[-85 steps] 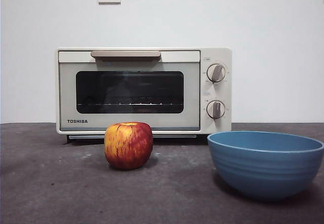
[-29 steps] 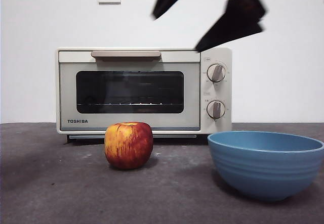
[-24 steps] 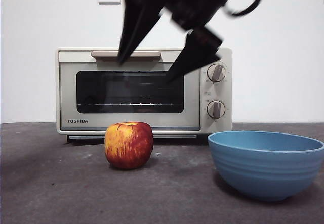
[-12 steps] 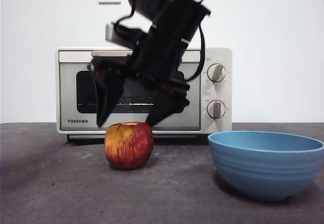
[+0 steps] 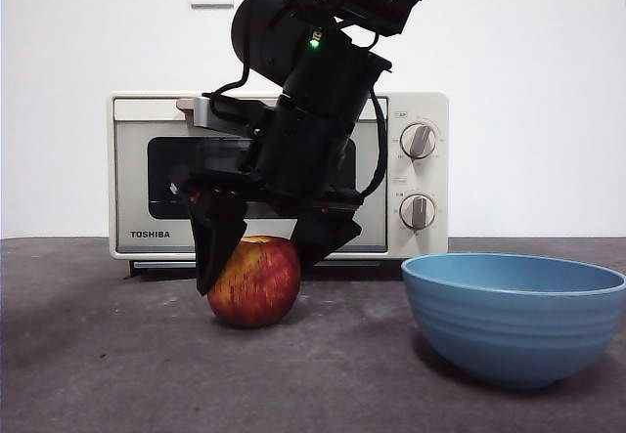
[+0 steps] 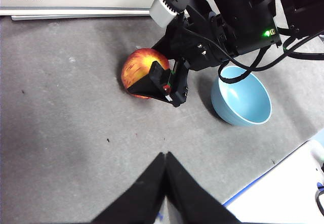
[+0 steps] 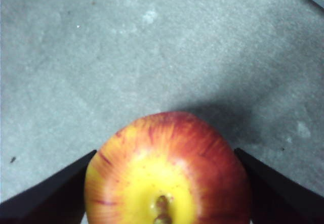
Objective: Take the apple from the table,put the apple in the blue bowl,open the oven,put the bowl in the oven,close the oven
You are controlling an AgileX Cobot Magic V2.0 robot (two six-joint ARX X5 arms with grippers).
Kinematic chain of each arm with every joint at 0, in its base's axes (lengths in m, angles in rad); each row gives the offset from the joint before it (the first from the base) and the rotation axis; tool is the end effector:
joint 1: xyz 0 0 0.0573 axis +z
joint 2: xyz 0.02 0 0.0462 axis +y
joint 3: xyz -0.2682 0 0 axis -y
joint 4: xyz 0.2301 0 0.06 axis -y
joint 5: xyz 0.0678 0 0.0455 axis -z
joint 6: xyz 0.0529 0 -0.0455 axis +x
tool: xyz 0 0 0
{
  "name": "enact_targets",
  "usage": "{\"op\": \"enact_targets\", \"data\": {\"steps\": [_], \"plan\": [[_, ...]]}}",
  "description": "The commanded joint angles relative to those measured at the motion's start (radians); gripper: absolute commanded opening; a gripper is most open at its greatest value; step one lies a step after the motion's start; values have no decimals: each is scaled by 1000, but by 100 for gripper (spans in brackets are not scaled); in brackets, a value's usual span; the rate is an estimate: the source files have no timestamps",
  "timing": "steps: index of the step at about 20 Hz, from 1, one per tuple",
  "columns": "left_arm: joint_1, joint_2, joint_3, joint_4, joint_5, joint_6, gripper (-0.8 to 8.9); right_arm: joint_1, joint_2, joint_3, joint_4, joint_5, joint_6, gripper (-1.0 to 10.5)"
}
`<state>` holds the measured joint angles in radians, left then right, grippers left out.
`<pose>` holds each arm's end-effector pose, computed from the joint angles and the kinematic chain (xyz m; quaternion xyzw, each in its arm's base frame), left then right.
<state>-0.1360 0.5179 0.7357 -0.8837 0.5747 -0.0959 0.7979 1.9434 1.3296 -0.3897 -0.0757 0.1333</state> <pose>0.0822 -0.0403 0.2753 -0.1135 0.3344 -0.3131 0.8816 0.2800 0.2928 0.1681 -0.1166 0.4736 0.3401 0.8040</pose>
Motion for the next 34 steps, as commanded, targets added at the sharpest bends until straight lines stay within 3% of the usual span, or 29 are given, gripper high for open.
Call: {"op": "enact_targets", "data": {"steps": [1, 11, 18, 21, 24, 29, 34], "plan": [[-3, 5, 22, 11, 2, -1, 7, 11, 18, 23, -9, 0, 17, 369], [-3, 5, 22, 20, 2, 2, 7, 10, -245, 86, -229, 9, 9, 368], [-4, 5, 22, 39, 2, 2, 7, 10, -525, -15, -405, 119, 8, 368], [-4, 5, 22, 40, 2, 2, 7, -3, -659, -187, -378, 175, 11, 368], [-4, 5, 22, 45, 2, 2, 7, -23, -745, -359, -293, 173, 40, 368], [-4, 5, 22, 38, 2, -2, 7, -49, -733, -568, -73, 132, 76, 368], [-4, 5, 22, 40, 2, -2, 7, -76, -713, -673, 23, 128, 93, 369]]}}
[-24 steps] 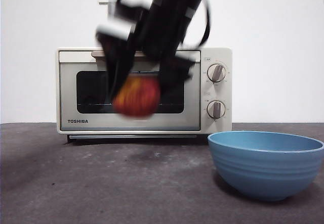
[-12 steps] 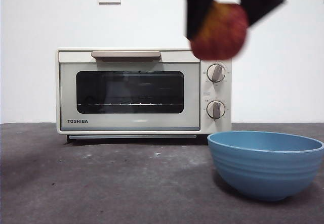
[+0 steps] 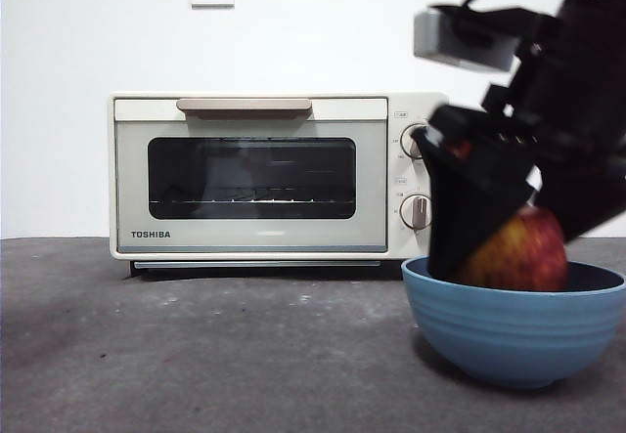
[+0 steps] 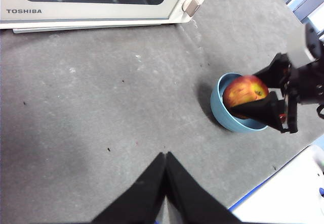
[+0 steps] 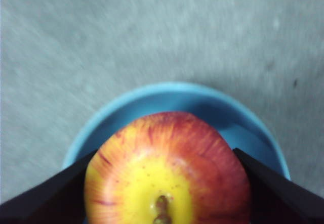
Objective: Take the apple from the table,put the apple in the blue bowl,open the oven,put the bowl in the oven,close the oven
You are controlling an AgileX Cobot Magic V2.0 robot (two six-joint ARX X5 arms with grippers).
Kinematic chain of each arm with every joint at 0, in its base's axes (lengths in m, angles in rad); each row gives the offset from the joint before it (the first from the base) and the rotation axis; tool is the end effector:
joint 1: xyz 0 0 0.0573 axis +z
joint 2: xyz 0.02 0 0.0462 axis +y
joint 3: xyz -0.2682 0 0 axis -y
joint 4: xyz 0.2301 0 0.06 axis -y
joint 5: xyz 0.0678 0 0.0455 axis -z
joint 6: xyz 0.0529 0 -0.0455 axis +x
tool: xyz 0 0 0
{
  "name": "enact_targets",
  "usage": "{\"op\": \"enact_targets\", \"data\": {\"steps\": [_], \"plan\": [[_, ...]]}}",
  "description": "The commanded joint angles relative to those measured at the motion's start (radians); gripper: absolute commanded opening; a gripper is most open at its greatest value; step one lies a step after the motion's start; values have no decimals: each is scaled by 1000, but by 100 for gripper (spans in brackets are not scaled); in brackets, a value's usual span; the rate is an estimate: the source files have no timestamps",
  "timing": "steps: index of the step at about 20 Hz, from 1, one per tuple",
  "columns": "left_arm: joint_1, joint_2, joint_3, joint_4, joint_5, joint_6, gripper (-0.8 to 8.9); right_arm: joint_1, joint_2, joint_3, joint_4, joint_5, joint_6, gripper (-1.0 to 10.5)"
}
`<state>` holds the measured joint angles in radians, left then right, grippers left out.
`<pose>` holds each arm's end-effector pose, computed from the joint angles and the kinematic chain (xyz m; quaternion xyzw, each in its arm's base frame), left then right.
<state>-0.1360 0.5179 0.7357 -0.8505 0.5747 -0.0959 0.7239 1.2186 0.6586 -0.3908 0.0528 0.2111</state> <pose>0.0844 -0.0406 0.2782 -0.1103 0.3191 -0.3157 0.8867 0.1700 0.1465 0.1857 -0.0839 0.4521 0.2465 0.8531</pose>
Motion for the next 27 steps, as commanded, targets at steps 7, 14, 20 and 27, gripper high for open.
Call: {"op": "enact_targets", "data": {"steps": [7, 14, 20, 27], "plan": [[-4, 5, 22, 5, 13, -17, 7, -6, 66, -20, 42, -31, 16, 432], [-4, 18, 22, 38, 13, -22, 7, -7, 19, 42, 27, 10, -18, 439], [-6, 104, 23, 190, 11, -56, 7, -11, -94, 220, -200, 93, -62, 439], [-80, 360, 124, 420, -65, -80, 7, -140, -183, 245, -537, 214, -62, 439]]}}
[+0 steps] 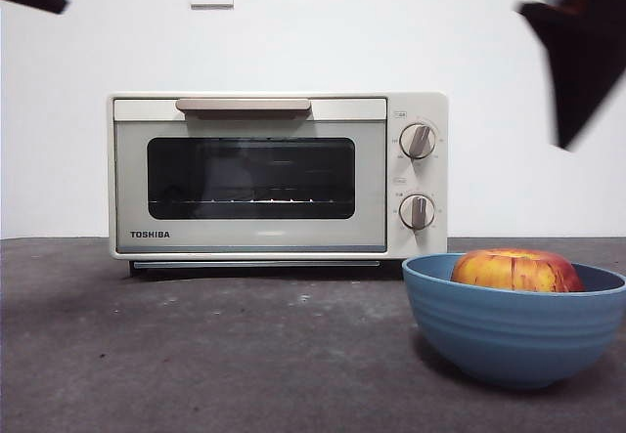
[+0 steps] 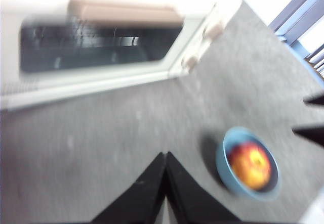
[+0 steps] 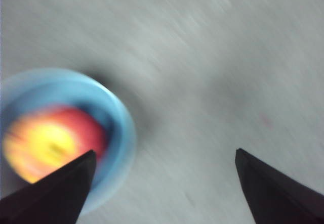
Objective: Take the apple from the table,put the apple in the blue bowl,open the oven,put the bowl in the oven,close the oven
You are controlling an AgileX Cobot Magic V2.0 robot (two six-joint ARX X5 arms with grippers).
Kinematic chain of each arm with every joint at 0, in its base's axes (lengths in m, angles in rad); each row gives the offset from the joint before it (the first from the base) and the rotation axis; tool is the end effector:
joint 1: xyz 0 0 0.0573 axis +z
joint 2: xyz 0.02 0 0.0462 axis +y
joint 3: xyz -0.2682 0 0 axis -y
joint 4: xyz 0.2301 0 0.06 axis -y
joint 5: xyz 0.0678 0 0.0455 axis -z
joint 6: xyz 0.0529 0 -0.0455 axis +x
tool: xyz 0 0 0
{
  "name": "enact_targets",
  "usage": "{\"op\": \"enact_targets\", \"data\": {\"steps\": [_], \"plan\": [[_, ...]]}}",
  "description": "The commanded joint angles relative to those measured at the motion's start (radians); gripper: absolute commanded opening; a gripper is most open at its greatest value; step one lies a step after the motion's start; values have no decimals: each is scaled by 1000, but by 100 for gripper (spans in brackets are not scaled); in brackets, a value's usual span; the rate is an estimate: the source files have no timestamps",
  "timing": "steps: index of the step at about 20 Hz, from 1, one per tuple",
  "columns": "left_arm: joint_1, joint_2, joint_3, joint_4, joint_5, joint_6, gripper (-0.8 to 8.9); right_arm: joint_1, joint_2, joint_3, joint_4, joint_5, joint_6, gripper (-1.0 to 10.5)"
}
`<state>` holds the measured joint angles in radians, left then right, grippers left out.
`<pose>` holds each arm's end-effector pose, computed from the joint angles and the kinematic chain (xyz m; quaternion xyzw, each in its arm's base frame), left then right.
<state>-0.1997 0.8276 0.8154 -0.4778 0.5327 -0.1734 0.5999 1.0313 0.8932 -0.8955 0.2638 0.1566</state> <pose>0.1607 -0.0599 0.3048 -0.1185 0.2684 -0.3254 0.8989 0.1557 0.0898 0.2592 -0.1391 0.4587 0.1099 0.8707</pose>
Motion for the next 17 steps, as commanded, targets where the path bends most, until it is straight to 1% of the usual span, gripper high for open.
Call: {"op": "enact_targets", "data": {"steps": [1, 3, 6, 8, 10, 13, 17], "plan": [[-29, 93, 68, 78, -43, -3, 7, -37, 4, 10, -59, -2, -7, 439], [-51, 182, 118, 138, -70, 0, 7, -66, 5, 9, -86, -16, -7, 439], [-77, 321, 210, 201, -115, 13, 7, -93, 4, 3, -86, -132, -5, 439], [-89, 415, 281, 216, -126, 35, 7, -113, 4, 2, -85, -187, -5, 439], [-95, 504, 354, 215, -140, 59, 7, -127, 4, 0, -85, -211, -3, 439], [-108, 608, 432, 213, -164, 84, 7, -134, 4, -10, -95, -212, 1, 439], [-130, 696, 452, 241, -177, 105, 7, -134, 4, -11, -100, -211, 1, 439]]}}
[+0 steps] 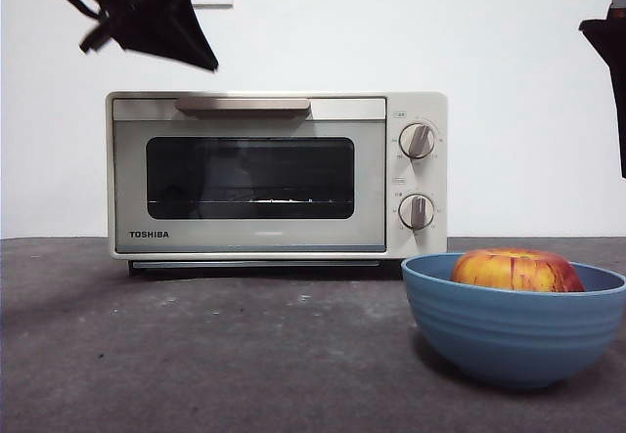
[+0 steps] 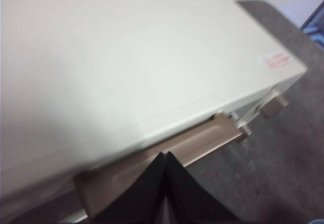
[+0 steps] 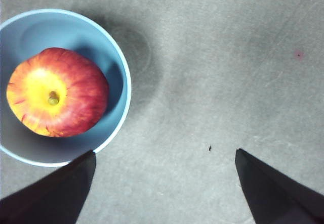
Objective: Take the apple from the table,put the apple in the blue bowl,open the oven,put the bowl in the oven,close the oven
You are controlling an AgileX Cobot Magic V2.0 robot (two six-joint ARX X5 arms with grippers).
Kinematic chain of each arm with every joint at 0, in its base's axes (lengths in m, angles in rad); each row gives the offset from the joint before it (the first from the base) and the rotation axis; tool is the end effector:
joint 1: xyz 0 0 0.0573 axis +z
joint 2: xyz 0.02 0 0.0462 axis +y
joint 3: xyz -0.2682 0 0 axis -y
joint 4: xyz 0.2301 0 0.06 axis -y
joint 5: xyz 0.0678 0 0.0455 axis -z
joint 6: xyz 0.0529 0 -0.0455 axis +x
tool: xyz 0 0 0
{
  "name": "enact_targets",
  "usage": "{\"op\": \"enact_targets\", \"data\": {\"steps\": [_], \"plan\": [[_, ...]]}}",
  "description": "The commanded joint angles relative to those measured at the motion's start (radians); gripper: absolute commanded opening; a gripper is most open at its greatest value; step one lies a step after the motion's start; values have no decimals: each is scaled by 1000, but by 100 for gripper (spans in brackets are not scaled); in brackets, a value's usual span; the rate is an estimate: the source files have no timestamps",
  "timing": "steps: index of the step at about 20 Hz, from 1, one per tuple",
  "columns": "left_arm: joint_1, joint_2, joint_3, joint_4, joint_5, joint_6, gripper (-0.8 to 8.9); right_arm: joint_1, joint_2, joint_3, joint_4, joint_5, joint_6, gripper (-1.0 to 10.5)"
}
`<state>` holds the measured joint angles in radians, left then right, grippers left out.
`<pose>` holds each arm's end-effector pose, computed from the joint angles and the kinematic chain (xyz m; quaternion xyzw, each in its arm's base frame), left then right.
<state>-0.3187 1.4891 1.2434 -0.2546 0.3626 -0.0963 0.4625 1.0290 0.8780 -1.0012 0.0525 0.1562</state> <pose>0.3158 -0.1240 0.3168 -0.0494 0.2628 -0.3114 0.9119 0.1509 0.0721 0.2478 -0.0742 0.5385 0.1291 0.8294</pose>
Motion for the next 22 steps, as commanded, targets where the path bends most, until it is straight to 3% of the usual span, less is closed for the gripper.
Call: {"op": "enact_targets", "data": {"steps": [1, 11, 22], "plan": [[-17, 51, 24, 23, -19, 33, 7, 3, 6, 4, 6, 0, 1, 439], [-30, 101, 24, 43, -57, 63, 7, 4, -13, 4, 8, -2, 2, 438], [-148, 108, 24, -309, -56, 81, 7, 4, -20, 4, 11, -5, 1, 438]]}}
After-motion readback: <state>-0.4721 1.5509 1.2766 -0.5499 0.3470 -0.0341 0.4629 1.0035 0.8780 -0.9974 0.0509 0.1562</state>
